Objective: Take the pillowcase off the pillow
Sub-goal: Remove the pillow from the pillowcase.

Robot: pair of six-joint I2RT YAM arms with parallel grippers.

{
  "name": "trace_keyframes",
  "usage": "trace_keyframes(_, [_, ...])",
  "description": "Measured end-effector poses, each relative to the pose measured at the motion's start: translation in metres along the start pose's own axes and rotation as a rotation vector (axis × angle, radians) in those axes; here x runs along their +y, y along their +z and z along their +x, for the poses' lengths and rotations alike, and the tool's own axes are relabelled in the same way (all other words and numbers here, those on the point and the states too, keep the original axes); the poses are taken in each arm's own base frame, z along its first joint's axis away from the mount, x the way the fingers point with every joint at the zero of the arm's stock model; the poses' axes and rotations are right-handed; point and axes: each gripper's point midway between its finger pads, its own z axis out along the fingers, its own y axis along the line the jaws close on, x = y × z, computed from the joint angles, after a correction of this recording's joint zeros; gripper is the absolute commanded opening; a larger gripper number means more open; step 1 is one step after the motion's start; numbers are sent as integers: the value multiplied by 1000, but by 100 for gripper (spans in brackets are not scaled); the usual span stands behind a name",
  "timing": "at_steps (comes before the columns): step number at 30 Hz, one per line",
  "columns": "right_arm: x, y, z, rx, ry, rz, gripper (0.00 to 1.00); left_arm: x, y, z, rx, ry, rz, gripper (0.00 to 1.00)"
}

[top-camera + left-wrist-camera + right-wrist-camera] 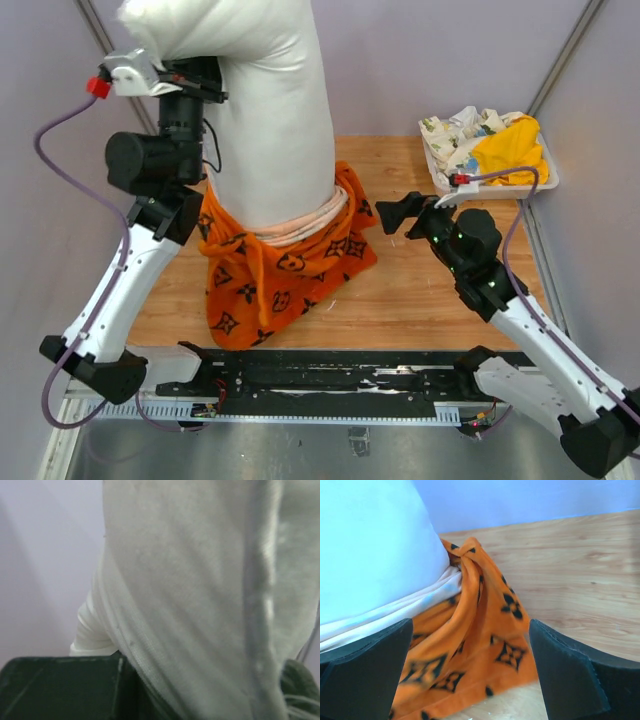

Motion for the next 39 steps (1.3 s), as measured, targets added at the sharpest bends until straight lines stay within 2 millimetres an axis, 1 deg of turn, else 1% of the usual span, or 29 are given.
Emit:
trace_keyframes(2, [-8, -12, -12, -63, 1, 41, 99, 8, 3, 32, 66, 51, -34, 0])
trace_keyframes(3, [-15, -17, -11, -83, -6, 64, 98, 13, 4, 49, 105, 78, -54, 0])
trace_keyframes(4, [-15, -22, -15, -103, -10, 62, 99, 19, 3, 69, 153, 108, -73, 0])
trace_keyframes(6, [-11, -24, -13, -100, -31, 33, 99, 29, -1, 101, 235, 155, -104, 0])
trace_keyframes(7, [-3, -21, -13, -89, -45, -7, 100, 34, -4, 117, 278, 176, -118, 0])
trace_keyframes(8, [7, -16, -13, -69, -58, -48, 99, 37, -6, 126, 303, 187, -125, 0])
trace_keyframes(10, [35, -4, -12, -23, -106, -139, 99, 43, -12, 142, 353, 222, -145, 0])
trace_keyframes(12, [70, 9, -4, 30, -163, -246, 99, 43, -15, 148, 368, 253, -159, 0])
trace_keyframes(13, [91, 16, 5, 62, -200, -314, 99, 39, -16, 149, 371, 269, -160, 0])
trace_keyframes(15, [120, 22, 23, 112, -245, -419, 99, 26, -18, 150, 372, 297, -151, 0])
trace_keyframes(18, [145, 33, 41, 157, -278, -520, 98, 9, -15, 150, 370, 320, -142, 0])
trace_keyframes(20, [158, 45, 48, 175, -289, -565, 96, 4, -11, 149, 367, 325, -151, 0])
trace_keyframes(22, [171, 57, 53, 183, -297, -604, 94, 3, -7, 148, 365, 329, -167, 0])
trace_keyframes(25, [187, 71, 60, 190, -299, -650, 87, 4, -3, 148, 364, 342, -203, 0])
trace_keyframes(29, [202, 87, 63, 184, -291, -696, 83, 3, -2, 151, 375, 367, -239, 0])
trace_keyframes(32, [208, 99, 71, 194, -278, -717, 79, 2, -2, 155, 386, 383, -255, 0])
trace_keyframes(34, [209, 107, 82, 211, -269, -726, 75, 2, -1, 157, 392, 392, -260, 0])
trace_keyframes(36, [207, 112, 95, 235, -264, -731, 67, 2, 0, 160, 403, 403, -264, 0])
trace_keyframes(38, [205, 118, 111, 270, -255, -736, 62, 3, -1, 161, 417, 416, -268, 0])
trace_keyframes(39, [204, 120, 120, 288, -247, -738, 57, 4, -1, 161, 420, 421, -272, 0])
